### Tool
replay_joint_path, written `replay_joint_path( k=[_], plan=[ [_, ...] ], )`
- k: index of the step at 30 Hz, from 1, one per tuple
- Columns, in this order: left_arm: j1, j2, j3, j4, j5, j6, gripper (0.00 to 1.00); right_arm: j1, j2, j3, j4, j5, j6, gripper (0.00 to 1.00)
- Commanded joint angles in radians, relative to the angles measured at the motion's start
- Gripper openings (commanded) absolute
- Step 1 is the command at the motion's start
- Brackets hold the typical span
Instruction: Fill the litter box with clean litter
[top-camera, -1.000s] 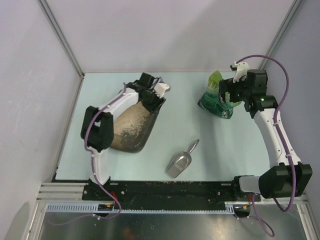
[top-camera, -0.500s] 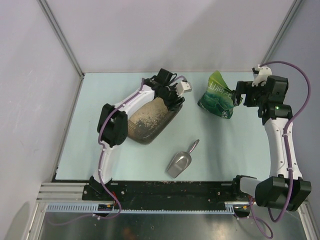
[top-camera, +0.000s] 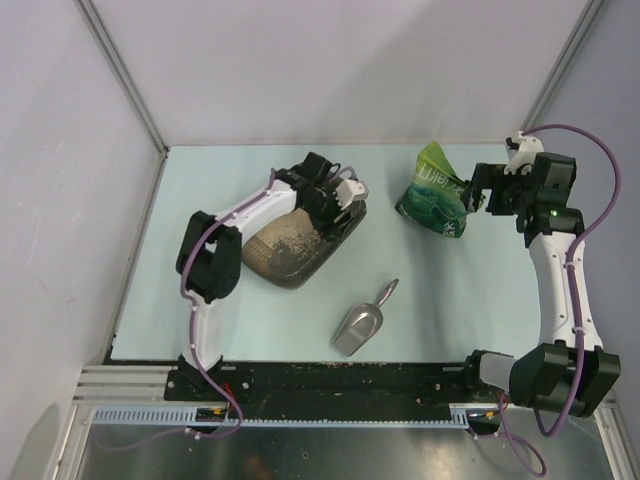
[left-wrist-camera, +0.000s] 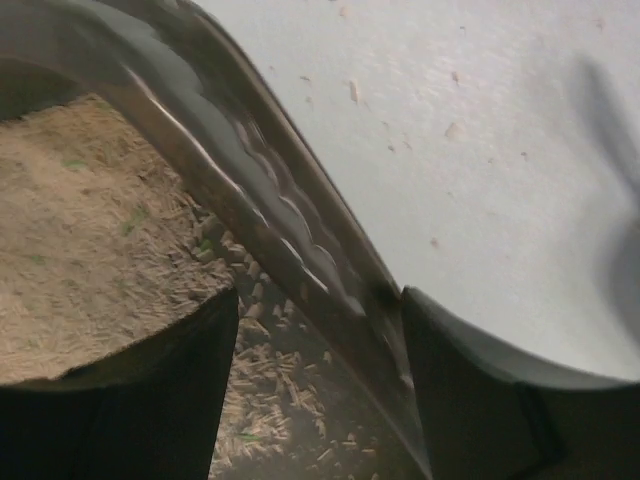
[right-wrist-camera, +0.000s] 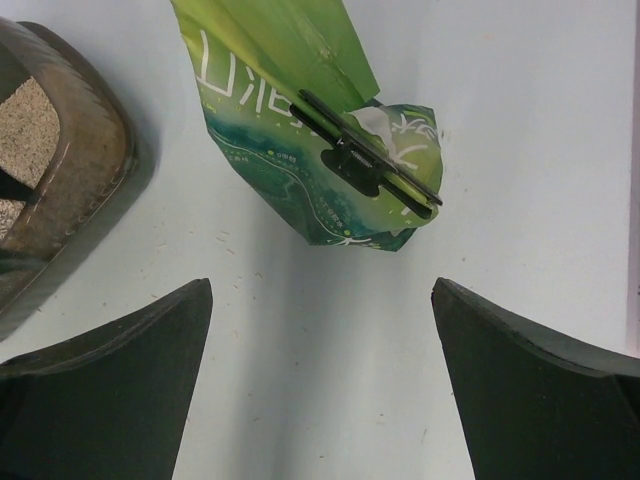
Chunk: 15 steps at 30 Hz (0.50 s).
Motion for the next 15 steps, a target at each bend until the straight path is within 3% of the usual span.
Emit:
replay_joint_path(
  k=[1,4,11,15],
  plan=[
    [0.006,-0.18,-0.156,-0.03,0.039,0.056,0.66,0.0,0.012,0.001,0.025,-0.024,0.015,0.96],
    [0.001,-0.221,-0.206,-0.032,0.042,0.123,0.59,0.002,0.019,0.001,0.028,-0.026,0.017,0.96],
    [-0.011,-0.189,-0.146,-0.032,0.043,0.254,0.42,0.002,0.019,0.001,0.027,-0.017,0.004,0.96],
    [-0.017,-0.146,-0.1,-0.03,0.036,0.344,0.23,-0.004,-0.005,0.001,0.014,0.0,-0.008,0.96]
  ],
)
